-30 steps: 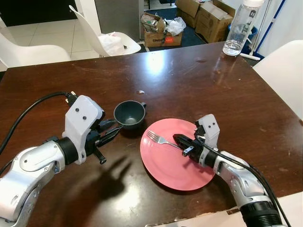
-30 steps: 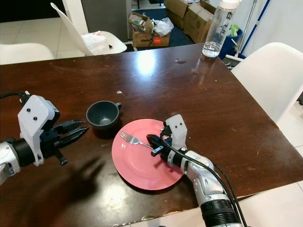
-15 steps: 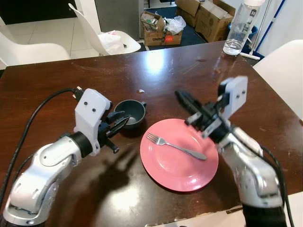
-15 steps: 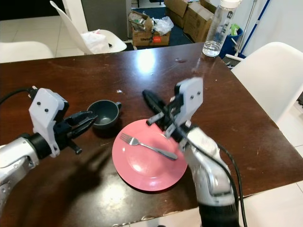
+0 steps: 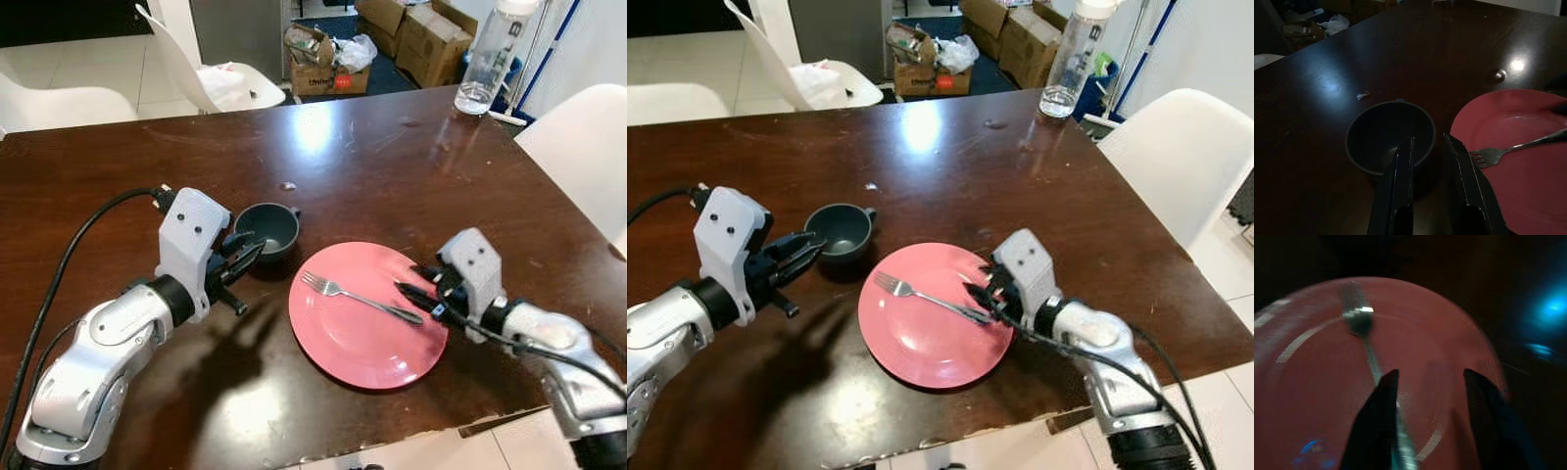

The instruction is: Setting the table

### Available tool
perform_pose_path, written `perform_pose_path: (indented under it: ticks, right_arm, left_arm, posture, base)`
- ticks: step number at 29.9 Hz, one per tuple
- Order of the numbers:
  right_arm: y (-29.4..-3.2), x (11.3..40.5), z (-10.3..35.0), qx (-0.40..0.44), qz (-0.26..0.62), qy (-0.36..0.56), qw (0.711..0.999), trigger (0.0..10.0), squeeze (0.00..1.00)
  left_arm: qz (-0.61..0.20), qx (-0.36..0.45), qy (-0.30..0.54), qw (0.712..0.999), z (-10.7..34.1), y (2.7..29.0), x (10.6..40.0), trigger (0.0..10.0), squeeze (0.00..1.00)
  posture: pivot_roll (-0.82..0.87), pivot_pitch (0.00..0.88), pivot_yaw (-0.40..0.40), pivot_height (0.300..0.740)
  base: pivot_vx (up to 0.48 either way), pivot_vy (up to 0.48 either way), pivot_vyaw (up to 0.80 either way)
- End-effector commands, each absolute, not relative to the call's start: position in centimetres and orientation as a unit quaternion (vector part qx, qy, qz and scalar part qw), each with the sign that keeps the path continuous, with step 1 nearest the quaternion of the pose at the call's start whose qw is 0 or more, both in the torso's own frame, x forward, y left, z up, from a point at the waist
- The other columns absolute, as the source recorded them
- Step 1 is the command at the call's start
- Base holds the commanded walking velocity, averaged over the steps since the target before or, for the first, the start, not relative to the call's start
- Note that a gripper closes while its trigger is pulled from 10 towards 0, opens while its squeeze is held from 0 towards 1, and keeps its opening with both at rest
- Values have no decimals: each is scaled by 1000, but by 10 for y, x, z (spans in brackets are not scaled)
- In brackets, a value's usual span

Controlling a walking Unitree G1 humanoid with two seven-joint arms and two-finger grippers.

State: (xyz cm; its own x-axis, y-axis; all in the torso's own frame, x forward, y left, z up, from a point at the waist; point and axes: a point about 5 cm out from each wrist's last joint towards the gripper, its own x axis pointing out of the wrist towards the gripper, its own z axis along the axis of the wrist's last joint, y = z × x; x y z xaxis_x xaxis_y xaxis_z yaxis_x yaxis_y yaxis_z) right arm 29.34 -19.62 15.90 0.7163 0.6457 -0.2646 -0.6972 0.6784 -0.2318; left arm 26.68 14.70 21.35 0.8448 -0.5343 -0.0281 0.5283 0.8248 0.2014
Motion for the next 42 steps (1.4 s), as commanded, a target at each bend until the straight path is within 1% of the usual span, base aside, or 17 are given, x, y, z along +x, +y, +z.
perform_pose_path:
  ticks: [1,2,3,4,5,8,10,13,15,19,22,27,34,39,40,41,42]
  right_arm:
    - [-194,289,153,-146,402,95,899,10000,1000]
    - [-190,287,152,-136,453,102,875,10000,961]
    - [-190,287,152,-136,453,102,875,10000,961]
    - [-188,289,154,-128,479,102,862,10000,463]
    - [-187,290,155,-125,485,101,860,10000,0]
    - [-186,295,156,-130,489,100,857,10000,0]
    - [-187,308,156,-161,479,105,857,10000,0]
    - [-191,315,154,-180,469,112,857,10000,0]
    - [-193,317,154,-172,474,118,856,10000,0]
    - [-194,318,154,-165,482,121,852,10000,0]
    - [-190,323,150,-158,504,130,839,10000,0]
    - [-190,327,144,-172,507,139,833,10000,0]
    - [-187,324,127,-184,528,172,811,10000,0]
    - [-187,326,120,-186,526,184,810,9882,0]
    - [-187,326,119,-186,523,186,811,4706,0]
    - [-188,326,117,-184,522,190,811,0,0]
    - [-190,326,115,-183,520,193,812,0,0]
  left_arm:
    - [-274,101,-11,956,210,147,267,10000,0]
    - [-274,102,-12,956,210,147,267,10000,0]
    - [-274,102,-12,956,210,147,267,10000,0]
    - [-275,104,-13,956,211,147,268,10000,0]
    - [-275,105,-13,956,212,148,268,10000,0]
    - [-274,109,-13,955,213,150,269,10000,0]
    - [-273,114,-13,955,216,154,269,10000,0]
    - [-272,117,-12,955,217,156,269,10000,0]
    - [-272,119,-12,955,217,156,268,10000,0]
    - [-273,120,-11,954,218,156,268,10000,0]
    - [-272,127,-10,954,221,160,267,10000,0]
    - [-271,130,-8,954,221,162,266,10000,0]
    - [-268,131,-6,954,221,162,263,10000,0]
    - [-265,131,-5,955,221,163,261,10000,0]
    - [-264,130,-5,956,221,163,260,10000,0]
    - [-263,130,-4,956,221,164,260,10000,0]
    - [-263,130,-4,956,221,164,260,10000,0]
  posture:
    - [-11,103,74,740]
    - [-1,102,84,740]
    - [-1,102,84,740]
    - [1,102,86,740]
    - [9,102,92,740]
    - [15,102,97,740]
    - [29,103,106,740]
    - [36,105,113,740]
    - [44,106,117,740]
    - [48,107,120,740]
    - [73,112,132,740]
    - [80,115,130,740]
    - [97,125,116,740]
    - [102,129,111,740]
    - [104,130,109,740]
    - [104,130,108,740]
    - [103,130,108,740]
  base:
    - [0,0,0]
    - [0,0,0]
    - [0,0,0]
    - [0,0,0]
    - [0,0,0]
    - [0,0,0]
    - [0,0,0]
    - [0,0,0]
    - [0,0,0]
    - [0,0,0]
    - [0,0,0]
    - [0,0,0]
    - [0,0,0]
    - [0,0,0]
    - [0,0,0]
    - [0,0,0]
    - [0,0,0]
